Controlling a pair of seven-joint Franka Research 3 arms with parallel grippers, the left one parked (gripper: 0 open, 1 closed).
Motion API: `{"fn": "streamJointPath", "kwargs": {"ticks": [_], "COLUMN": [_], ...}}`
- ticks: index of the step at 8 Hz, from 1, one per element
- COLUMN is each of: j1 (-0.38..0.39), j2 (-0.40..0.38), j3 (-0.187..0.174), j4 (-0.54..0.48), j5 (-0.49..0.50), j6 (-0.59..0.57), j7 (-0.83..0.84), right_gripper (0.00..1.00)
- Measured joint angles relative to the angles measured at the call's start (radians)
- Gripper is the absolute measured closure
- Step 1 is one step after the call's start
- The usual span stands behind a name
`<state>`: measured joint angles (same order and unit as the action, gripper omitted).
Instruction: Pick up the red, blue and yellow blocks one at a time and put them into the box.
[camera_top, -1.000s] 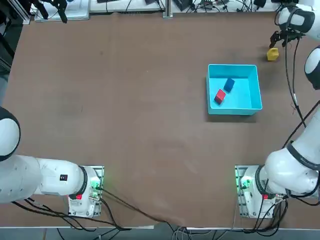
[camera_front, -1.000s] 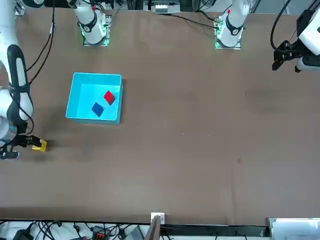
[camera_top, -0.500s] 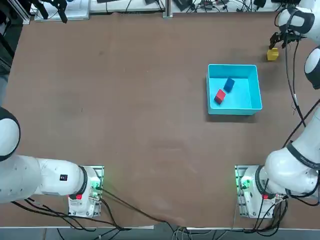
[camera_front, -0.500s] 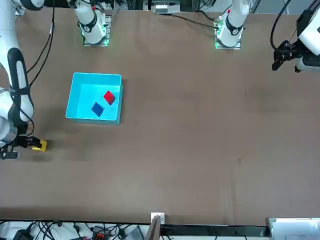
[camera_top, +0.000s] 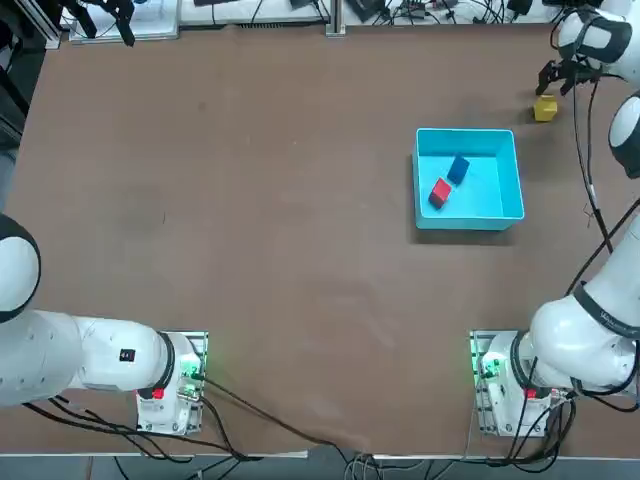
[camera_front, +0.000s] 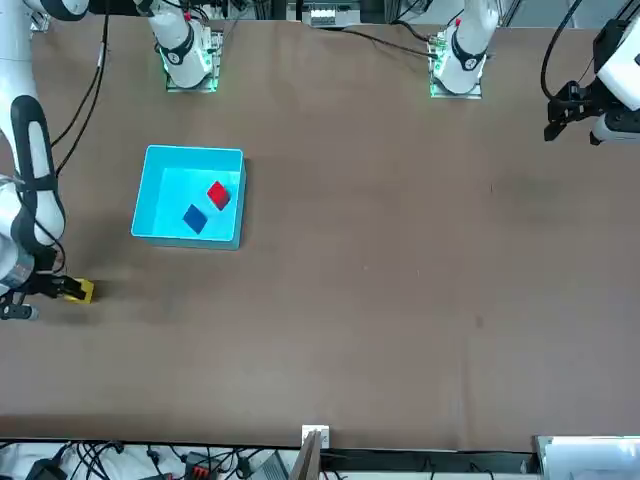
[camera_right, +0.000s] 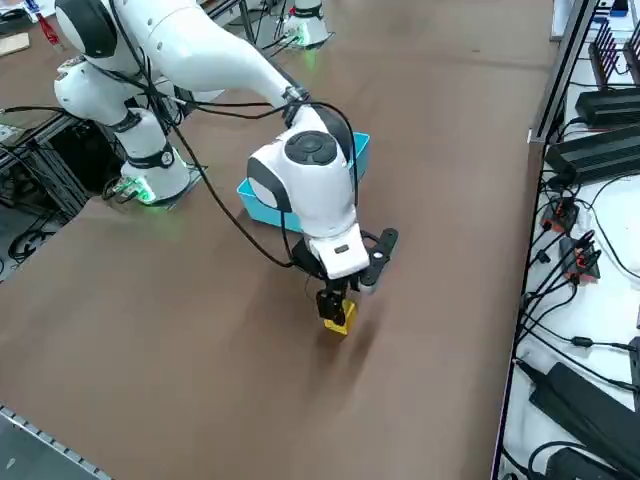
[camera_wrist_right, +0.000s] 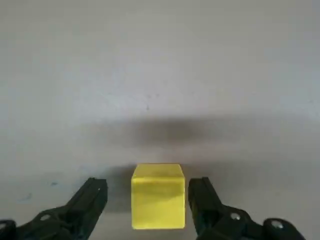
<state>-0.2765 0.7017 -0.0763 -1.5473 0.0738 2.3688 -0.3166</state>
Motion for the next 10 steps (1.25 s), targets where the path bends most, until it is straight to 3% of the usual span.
{"fn": "streamJointPath", "kwargs": {"ticks": [10], "j1": [-0.012], "j2": [0.017], "j3": [-0.002], "j4": [-0.041], "j5": [0.004], "j6": [0.049], "j7": [0.130], "right_gripper": [0.00]}}
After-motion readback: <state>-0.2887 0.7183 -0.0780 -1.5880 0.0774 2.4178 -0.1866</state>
